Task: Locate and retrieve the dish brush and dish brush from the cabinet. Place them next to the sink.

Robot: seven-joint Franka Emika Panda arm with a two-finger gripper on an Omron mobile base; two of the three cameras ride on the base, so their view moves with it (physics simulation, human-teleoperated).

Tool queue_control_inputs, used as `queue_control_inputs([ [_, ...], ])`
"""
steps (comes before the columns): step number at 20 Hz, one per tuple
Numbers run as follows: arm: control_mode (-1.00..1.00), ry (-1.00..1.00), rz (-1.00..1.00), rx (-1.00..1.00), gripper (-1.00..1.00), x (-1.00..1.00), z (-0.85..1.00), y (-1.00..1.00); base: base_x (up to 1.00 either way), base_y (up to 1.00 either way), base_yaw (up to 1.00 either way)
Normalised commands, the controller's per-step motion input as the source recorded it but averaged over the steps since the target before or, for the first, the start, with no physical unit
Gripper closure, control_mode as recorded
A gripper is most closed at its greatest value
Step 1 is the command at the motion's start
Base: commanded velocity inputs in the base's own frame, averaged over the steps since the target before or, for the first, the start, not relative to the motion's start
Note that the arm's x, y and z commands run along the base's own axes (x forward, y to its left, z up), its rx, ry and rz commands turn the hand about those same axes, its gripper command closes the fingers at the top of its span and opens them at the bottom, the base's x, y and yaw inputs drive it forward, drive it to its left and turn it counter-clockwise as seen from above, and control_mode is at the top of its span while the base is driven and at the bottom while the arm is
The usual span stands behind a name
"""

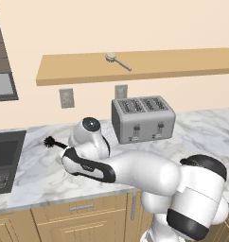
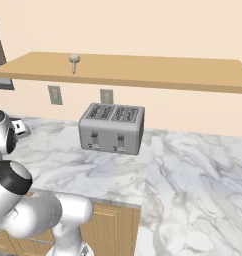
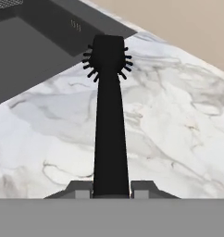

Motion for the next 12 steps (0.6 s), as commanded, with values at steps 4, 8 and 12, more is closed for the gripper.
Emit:
queue_control_inputs([
  [4,-1.00,0.08,0.00,-0.04,1.00,0.20,-0.02,0.29,0.00,0.00,0.00],
  [8,-1.00,0.00,0.00,0.00,1.00,0.21,-0.13,0.30,0.00,0.00,0.00],
  [12,-1.00,0.00,0.00,0.00,1.00,0.22,-0.19,0.28,0.00,0.00,0.00],
])
